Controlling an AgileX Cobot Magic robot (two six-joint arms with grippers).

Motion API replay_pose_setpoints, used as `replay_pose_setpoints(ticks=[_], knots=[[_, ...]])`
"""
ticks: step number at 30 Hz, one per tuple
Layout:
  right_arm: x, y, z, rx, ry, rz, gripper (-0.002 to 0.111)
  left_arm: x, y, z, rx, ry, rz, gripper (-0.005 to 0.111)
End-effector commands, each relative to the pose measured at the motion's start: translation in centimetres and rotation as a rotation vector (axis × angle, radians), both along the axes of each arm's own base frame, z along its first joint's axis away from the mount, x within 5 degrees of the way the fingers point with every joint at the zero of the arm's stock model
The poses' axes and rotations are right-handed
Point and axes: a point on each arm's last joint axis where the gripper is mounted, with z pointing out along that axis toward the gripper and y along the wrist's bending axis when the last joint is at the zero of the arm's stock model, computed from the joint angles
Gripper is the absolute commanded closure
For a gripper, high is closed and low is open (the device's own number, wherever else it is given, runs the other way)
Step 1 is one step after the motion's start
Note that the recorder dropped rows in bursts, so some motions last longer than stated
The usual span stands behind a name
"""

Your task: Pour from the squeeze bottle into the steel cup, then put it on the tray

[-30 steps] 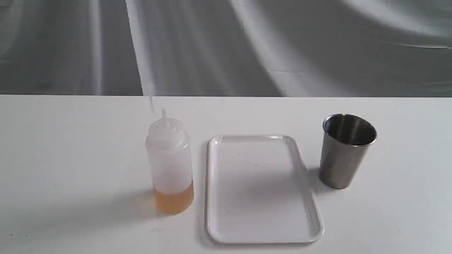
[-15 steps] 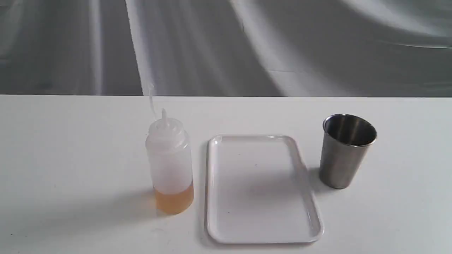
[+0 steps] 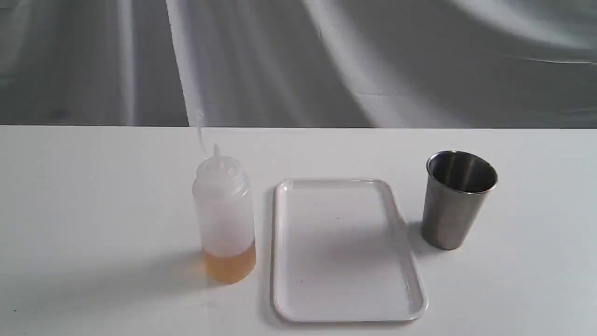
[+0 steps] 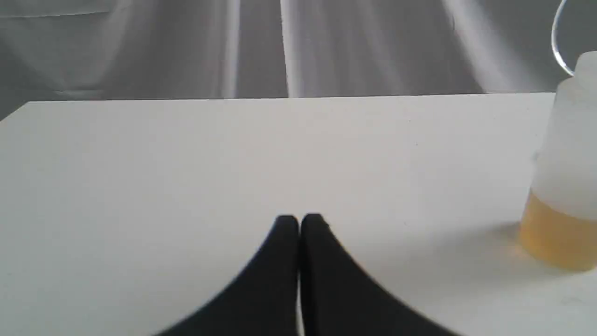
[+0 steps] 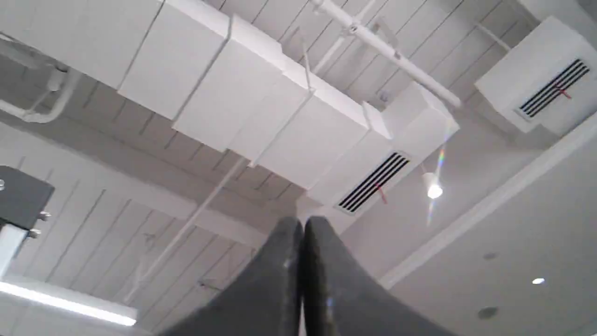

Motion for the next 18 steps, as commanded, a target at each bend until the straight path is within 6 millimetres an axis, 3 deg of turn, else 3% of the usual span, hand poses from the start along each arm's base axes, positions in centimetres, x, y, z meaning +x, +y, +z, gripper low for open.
replay_pose_setpoints(ticks=[1,5,9,18], knots=[[-0.9,1.6,2.3,-0.175,-0.010,0.000,0.108,0.0,0.0,-0.1,-0.002,-0.008,-0.008,0.107],[-1.8,3.4,5.7,-0.402,0.075,-0.158,0.108,0.0,0.0,-0.1,-0.002,-0.008,-0.008,0.107],[-2.9,3.6,8.9,-0.397,0.167,-0.184,0.108,0.0,0.0,-0.1,-0.005,-0.008,-0.007,0.107],[-2.5,3.9,16.3,-0.432,0.294,-0.166,0.108,0.0,0.0,-0.1,-0.005,-0.008,-0.007,0.107]])
